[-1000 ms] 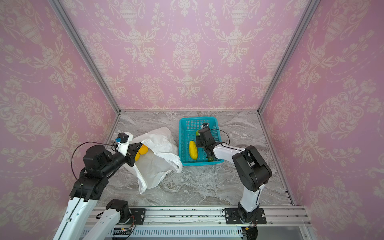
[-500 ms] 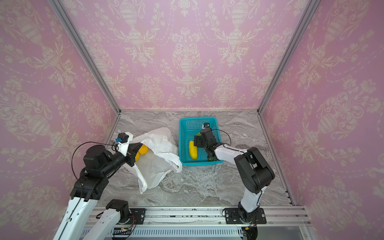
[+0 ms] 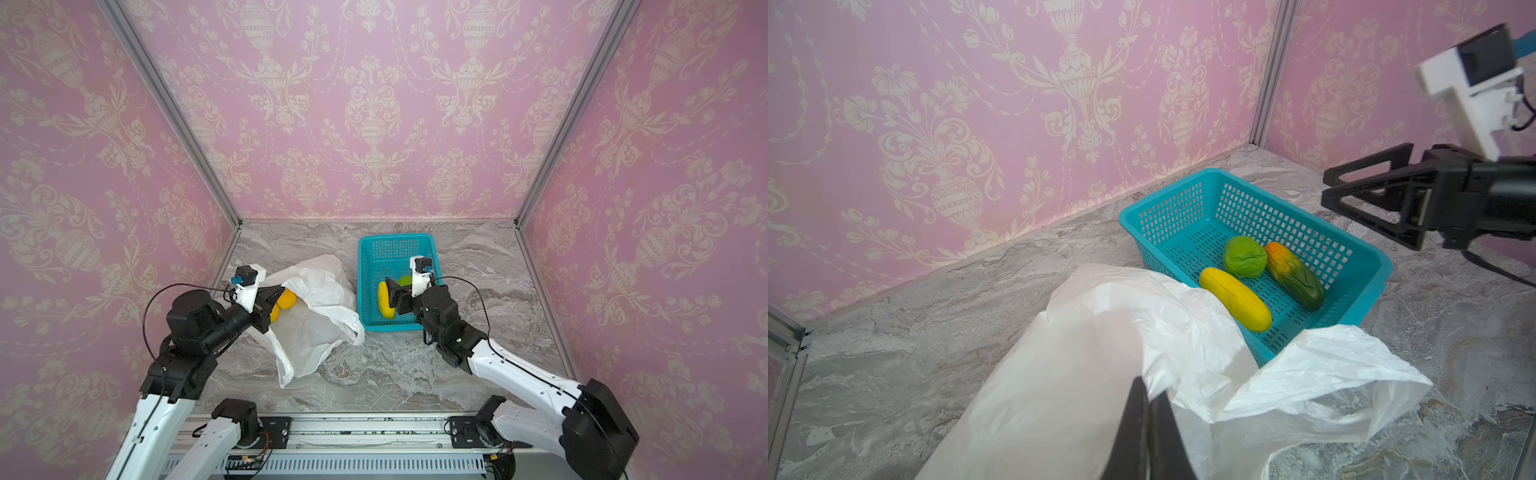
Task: Untie the knot of the plastic bag and take out the fruit
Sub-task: 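Open the right gripper to release the chayote in the basket, then move the right gripper back over the bag and down into it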
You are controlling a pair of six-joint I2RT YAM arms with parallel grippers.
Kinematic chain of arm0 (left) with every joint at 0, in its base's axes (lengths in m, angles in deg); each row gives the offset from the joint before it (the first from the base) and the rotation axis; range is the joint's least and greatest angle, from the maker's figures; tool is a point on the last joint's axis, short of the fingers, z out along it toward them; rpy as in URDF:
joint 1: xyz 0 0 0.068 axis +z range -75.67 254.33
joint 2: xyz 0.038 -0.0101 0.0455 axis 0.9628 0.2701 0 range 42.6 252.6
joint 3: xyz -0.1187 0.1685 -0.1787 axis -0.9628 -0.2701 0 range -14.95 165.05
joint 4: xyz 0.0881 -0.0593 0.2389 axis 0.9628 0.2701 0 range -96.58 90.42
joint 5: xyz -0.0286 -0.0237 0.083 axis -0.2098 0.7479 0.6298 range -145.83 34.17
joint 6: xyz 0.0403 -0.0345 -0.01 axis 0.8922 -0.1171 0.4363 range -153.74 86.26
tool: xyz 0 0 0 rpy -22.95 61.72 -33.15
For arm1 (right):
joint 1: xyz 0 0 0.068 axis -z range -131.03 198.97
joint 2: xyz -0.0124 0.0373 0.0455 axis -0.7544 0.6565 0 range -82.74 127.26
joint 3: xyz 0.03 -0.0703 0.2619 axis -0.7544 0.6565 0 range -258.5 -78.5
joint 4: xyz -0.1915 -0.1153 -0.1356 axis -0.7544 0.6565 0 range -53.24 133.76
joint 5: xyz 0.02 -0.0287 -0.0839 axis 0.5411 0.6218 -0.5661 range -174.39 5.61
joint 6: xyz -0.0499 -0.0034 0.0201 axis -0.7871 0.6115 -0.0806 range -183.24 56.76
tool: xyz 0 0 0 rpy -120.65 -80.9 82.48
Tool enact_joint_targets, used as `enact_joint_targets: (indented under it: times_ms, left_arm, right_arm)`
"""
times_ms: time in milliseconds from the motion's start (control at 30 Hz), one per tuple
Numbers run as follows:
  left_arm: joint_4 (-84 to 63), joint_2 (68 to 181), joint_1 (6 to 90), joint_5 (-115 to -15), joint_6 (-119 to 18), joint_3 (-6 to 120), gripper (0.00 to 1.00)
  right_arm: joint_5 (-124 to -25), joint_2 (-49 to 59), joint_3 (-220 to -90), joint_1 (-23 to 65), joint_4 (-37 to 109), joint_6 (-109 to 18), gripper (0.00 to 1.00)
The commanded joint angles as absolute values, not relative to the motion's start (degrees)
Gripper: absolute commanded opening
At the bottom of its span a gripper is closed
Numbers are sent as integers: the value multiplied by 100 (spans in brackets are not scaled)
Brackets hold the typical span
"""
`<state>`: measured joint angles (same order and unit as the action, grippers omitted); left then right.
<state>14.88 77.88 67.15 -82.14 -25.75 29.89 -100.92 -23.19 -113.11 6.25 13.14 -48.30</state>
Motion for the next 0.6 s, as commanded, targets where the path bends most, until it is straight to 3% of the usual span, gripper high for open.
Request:
enact_joint_targets:
  times_ms: [0, 233, 567]
  left_arm:
    - [1434, 7744, 6777, -8295, -2658, 2953, 0]
    - [1434, 7729, 6777, -8308, -2664, 2957, 0]
    - [1414, 7707, 6776, -8330, -2686, 2946, 0]
  right_arm:
    - [-10587, -2948, -11017, 162, 958, -5522, 78]
    - [-10681, -3144, -11100, -1039, 778, -6372, 66]
    - [-10750, -906, -11759, -2060, -376, -6974, 63]
